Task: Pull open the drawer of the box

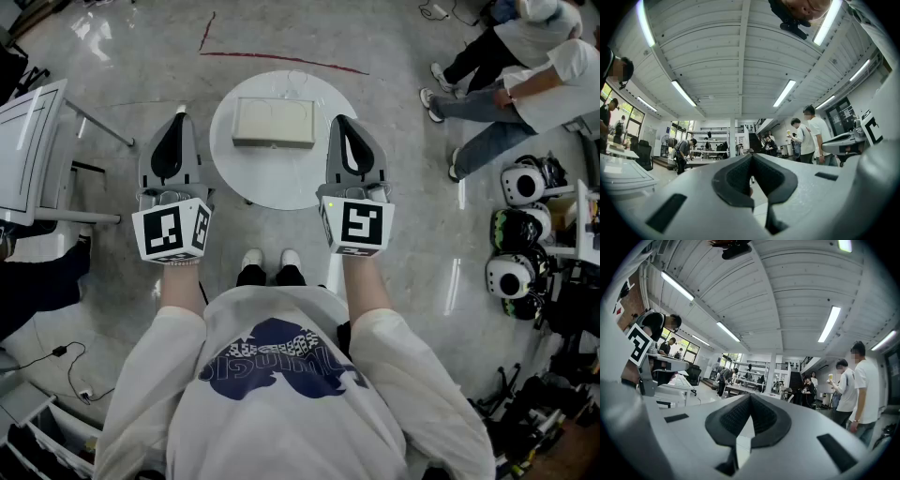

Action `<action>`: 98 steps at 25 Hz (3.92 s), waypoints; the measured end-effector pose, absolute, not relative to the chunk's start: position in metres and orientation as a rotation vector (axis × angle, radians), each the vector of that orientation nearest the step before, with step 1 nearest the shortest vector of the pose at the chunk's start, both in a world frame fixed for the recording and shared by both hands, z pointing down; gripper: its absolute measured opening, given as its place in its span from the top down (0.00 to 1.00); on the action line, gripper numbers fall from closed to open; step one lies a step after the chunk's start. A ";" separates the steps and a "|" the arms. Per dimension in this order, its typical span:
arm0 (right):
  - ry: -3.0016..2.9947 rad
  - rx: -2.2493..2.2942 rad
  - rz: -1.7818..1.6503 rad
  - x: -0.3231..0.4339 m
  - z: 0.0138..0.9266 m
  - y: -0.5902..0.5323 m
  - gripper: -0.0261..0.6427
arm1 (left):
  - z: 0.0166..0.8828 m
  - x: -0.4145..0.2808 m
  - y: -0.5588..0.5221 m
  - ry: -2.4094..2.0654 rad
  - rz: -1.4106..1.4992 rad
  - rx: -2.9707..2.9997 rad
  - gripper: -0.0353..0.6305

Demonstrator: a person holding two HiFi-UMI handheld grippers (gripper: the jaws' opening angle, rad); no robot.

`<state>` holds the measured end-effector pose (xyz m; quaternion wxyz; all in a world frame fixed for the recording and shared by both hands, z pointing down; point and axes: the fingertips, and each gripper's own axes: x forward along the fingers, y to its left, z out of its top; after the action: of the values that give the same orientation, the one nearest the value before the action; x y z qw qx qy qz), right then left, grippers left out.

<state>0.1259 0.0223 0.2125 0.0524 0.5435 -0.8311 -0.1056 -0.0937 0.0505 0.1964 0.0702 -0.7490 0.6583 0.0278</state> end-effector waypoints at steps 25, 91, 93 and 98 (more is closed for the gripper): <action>-2.730 1.754 0.287 0.188 0.252 0.008 0.97 | 0.248 -0.103 0.062 2.179 0.064 -2.396 0.94; -2.190 1.595 0.617 0.108 0.467 -0.066 0.75 | 0.581 -0.087 -0.103 2.056 -1.175 -3.238 0.79; -2.174 1.579 0.640 0.106 0.476 -0.065 0.75 | 0.584 -0.086 -0.104 2.055 -1.186 -3.251 0.79; -2.118 1.526 0.710 0.100 0.501 -0.060 0.75 | 0.585 -0.083 -0.104 2.061 -1.168 -3.293 0.80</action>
<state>0.1003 -0.0604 0.5011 0.2163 0.5508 -0.7643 0.2562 -0.0833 -0.1038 0.5846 -0.4416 -0.7284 0.4558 -0.2583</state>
